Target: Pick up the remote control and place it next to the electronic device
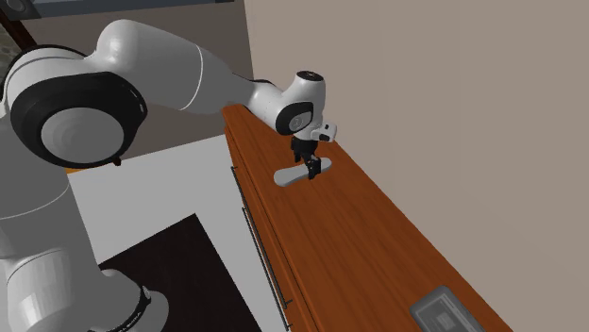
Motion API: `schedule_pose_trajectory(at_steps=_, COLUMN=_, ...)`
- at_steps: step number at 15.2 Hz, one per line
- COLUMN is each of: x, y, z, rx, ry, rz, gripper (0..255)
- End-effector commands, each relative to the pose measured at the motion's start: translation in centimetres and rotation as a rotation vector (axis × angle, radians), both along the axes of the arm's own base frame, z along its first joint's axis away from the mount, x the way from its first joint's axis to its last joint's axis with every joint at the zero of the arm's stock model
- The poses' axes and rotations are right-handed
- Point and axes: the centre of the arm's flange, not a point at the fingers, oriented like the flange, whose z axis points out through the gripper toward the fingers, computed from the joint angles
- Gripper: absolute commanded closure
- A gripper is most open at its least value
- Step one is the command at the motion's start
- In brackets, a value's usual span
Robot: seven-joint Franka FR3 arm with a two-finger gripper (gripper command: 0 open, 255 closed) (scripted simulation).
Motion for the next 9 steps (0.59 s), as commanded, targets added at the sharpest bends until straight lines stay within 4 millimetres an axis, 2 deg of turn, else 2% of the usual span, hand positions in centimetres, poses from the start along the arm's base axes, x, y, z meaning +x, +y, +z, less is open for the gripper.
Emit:
schedule_pose_trajectory(at_steps=1, x=0.00, y=0.00, z=-0.01, rx=0.000, ry=0.000, rz=0.000, gripper=0)
schedule_pose_trajectory(at_steps=3, x=0.00, y=0.00, z=-0.01, rx=0.000, ry=0.000, rz=0.000, gripper=0)
schedule_pose_trajectory(at_steps=4, x=0.00, y=0.00, z=-0.01, rx=0.000, ry=0.000, rz=0.000, gripper=255)
schedule_pose_trajectory(at_steps=9, x=0.00, y=0.00, z=-0.01, rx=0.000, ry=0.000, rz=0.000, gripper=255)
